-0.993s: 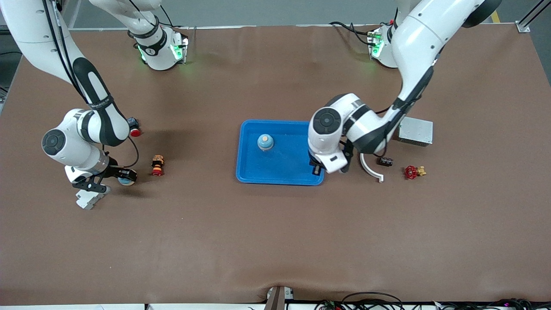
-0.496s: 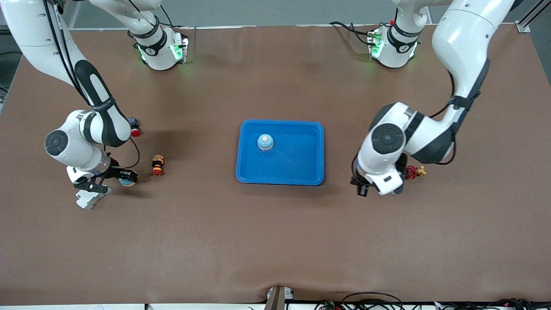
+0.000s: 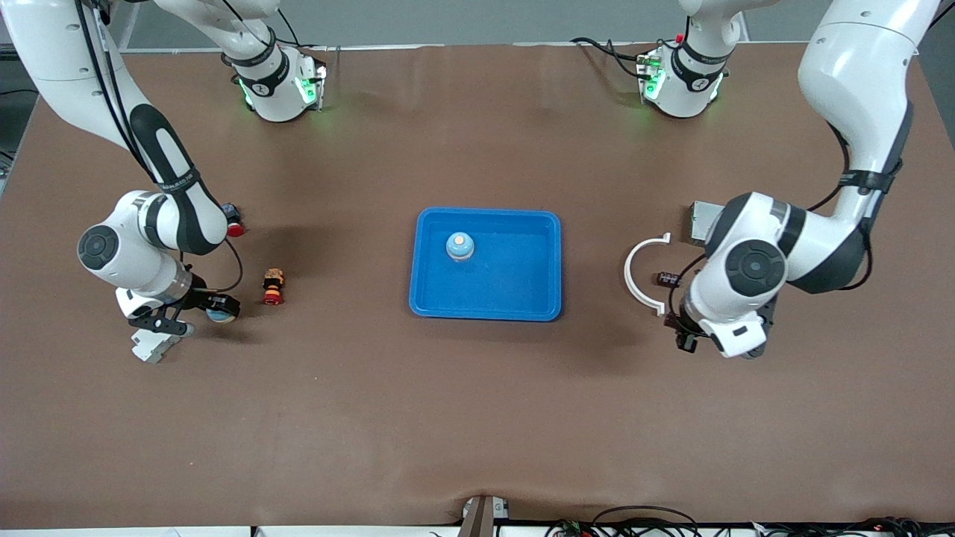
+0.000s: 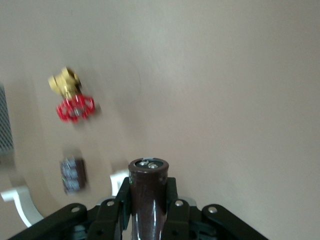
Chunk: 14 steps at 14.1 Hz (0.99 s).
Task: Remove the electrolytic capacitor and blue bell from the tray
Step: 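Carry the second capacitor with the left gripper toward the brass valve, then set the bell on the table with the right gripper and release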
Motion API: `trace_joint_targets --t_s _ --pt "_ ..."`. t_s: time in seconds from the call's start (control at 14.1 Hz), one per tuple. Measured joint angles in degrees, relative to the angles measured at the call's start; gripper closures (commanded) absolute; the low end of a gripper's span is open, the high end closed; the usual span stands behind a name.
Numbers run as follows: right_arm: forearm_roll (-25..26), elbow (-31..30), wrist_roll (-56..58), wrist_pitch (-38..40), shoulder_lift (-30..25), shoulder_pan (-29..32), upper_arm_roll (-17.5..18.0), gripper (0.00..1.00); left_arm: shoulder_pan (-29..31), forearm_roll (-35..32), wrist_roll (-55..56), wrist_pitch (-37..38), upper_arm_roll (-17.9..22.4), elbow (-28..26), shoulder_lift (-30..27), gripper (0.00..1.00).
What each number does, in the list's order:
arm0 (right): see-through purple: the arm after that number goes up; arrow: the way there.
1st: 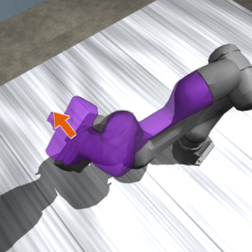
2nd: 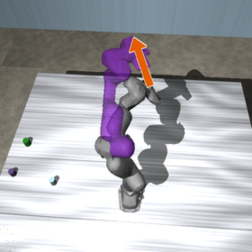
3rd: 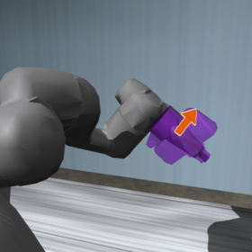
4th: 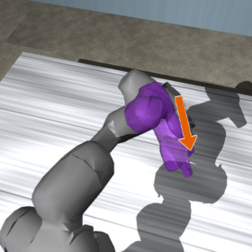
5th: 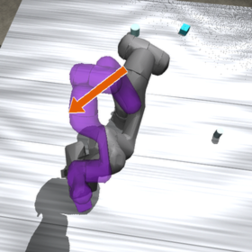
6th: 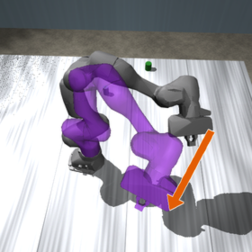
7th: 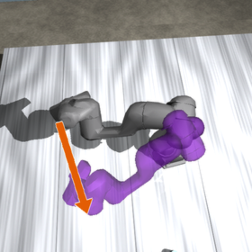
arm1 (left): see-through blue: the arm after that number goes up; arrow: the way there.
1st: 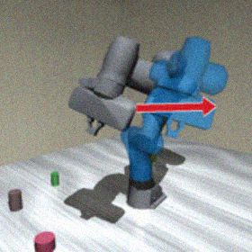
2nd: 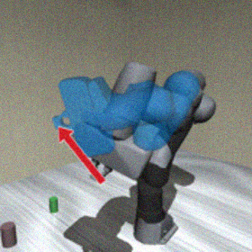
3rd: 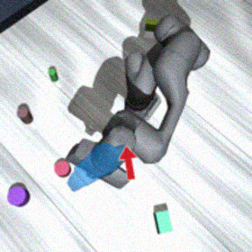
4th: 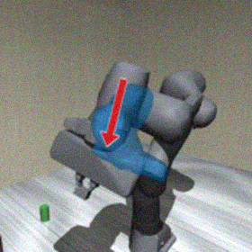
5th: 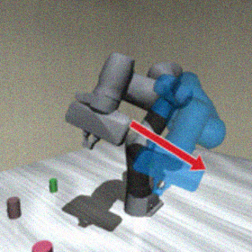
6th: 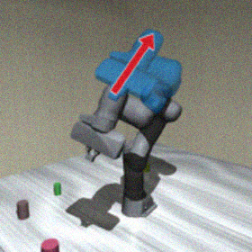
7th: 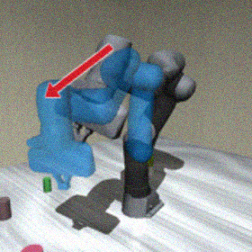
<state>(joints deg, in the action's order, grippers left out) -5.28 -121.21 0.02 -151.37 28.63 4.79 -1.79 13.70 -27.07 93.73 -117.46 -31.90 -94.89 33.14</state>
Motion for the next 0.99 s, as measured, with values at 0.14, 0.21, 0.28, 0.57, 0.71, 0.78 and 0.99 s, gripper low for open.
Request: trace_joint_targets --t_s 0.14,0.21,0.28,0.57,0.71,0.78,0.99 --pt "0.0 0.0 0.0 -0.2 0.1 0.0 0.0 0.0 2.0 0.0 -4.3 0.8 0.0 -0.2 0.0 1.0" --pt "0.0 0.0 0.0 -0.3 0.1 0.0 0.0 0.0 2.9 0.0 -6.1 1.0 0.0 -0.3 0.0 1.0" --pt "0.0 0.0 0.0 -0.3 0.1 0.0 0.0 0.0 3.8 0.0 -7.8 1.0 0.0 -0.5 0.1 1.0" --pt "0.0 1.4 0.2 -0.1 0.1 0.0 0.0 0.0 7.3 0.0 -13.7 1.0 0.1 -1.6 1.5 1.0" --pt "0.0 4.1 0.2 3.6 -0.1 0.0 0.1 0.0 9.5 0.0 -17.8 1.0 0.2 -2.3 1.9 1.0" --pt "0.0 6.3 0.2 7.8 -0.4 0.0 0.2 0.0 10.7 0.0 -20.1 1.0 0.2 -2.8 1.9 1.0" --pt "0.0 14.3 0.2 21.6 -2.2 0.0 0.3 0.0 12.7 -1.4 -28.0 0.1 0.2 -4.1 2.0 1.0"
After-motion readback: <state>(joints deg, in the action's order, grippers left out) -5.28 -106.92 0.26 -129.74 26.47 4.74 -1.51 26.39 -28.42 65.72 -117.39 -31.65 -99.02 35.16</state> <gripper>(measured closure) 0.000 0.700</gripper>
